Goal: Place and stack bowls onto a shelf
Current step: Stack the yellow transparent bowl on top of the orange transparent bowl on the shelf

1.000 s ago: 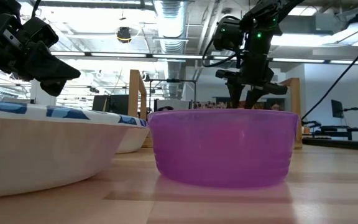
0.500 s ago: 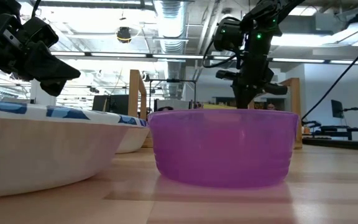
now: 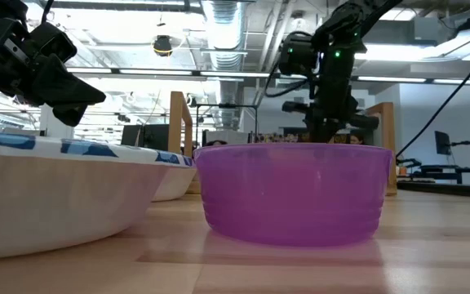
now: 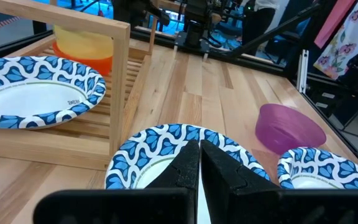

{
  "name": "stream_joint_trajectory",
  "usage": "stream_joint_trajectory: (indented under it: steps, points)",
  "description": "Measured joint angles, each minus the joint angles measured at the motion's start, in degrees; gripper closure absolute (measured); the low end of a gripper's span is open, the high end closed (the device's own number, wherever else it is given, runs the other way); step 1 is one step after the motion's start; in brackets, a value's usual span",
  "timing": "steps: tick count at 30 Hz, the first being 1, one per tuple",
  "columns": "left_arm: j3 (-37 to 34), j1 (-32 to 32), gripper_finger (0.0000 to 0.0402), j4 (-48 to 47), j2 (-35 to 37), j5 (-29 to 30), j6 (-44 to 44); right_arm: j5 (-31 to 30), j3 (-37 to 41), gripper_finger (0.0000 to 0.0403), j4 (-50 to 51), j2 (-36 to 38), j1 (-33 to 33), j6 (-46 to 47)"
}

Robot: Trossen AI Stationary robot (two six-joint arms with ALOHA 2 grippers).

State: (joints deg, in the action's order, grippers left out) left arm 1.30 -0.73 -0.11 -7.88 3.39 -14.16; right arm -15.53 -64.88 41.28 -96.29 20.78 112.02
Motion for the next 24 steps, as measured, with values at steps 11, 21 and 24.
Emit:
stream_joint_trajectory:
  steps: [11, 21, 24]
  points:
    - [0.0, 0.02, 0.0401, -0.01, 0.02, 0.01, 0.0, 0.37, 0.02, 0.0377, -1.48, -2.01, -0.24, -1.06]
    - [0.0, 0.01, 0.0401, 0.02, 0.01, 0.01, 0.0, 0.45, 0.02, 0.0362, 0.59, -1.51, 0.37, -2.31]
    - [0.0, 0.01, 0.0401, 0.01, 0.01, 0.01, 0.0, 0.7, 0.02, 0.0361, 0.58, -1.52, 0.98, -4.15]
